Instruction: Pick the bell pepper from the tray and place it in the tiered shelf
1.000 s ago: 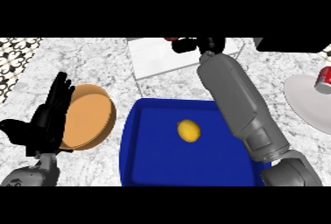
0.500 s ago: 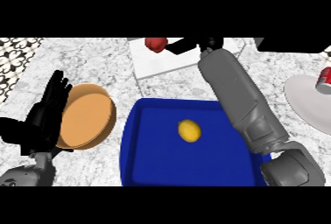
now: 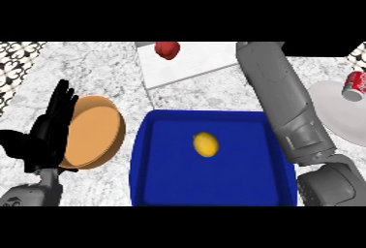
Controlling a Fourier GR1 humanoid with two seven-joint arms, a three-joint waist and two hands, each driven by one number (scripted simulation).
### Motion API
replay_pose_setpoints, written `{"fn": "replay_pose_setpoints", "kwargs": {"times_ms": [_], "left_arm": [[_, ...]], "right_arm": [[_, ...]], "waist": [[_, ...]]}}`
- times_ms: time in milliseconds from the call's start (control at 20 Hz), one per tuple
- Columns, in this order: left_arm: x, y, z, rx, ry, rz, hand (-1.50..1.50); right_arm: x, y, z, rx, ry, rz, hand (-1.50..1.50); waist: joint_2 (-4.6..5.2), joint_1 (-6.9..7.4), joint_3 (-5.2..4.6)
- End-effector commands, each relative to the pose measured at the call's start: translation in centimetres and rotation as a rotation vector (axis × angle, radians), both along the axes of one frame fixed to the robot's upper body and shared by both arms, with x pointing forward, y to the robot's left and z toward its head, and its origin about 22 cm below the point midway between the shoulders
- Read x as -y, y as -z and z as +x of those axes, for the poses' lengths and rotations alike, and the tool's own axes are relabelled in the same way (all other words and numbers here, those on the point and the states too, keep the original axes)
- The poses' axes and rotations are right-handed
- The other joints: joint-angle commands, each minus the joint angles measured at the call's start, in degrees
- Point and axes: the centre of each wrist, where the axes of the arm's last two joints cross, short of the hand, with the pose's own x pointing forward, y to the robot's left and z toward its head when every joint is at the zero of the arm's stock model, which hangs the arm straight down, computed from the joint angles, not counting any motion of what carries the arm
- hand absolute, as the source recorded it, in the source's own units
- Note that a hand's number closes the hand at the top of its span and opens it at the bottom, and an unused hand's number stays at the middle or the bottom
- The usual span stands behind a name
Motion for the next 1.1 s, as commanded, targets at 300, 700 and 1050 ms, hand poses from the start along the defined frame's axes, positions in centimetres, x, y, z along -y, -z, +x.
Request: {"fn": "replay_pose_setpoints", "kwargs": {"times_ms": [300, 700, 1050], "left_arm": [[-0.2, 1.1, -1.0, -0.024, -0.036, 0.003, 0.00], [-1.7, 0.2, -1.0, -0.013, -0.038, 0.007, 0.00], [0.0, -1.1, -0.1, 0.020, -0.006, -0.003, 0.00]], "right_arm": [[11.3, -3.8, -0.4, -0.056, 0.173, 0.101, -1.50], [19.8, -2.1, -5.4, -0.091, 0.100, 0.103, -1.50], [24.9, -2.2, -9.0, -0.038, 0.076, 0.124, -1.50]], "waist": [[-0.61, -1.93, 0.00], [-0.59, -1.98, 0.00], [-0.31, -1.23, 0.02]]}}
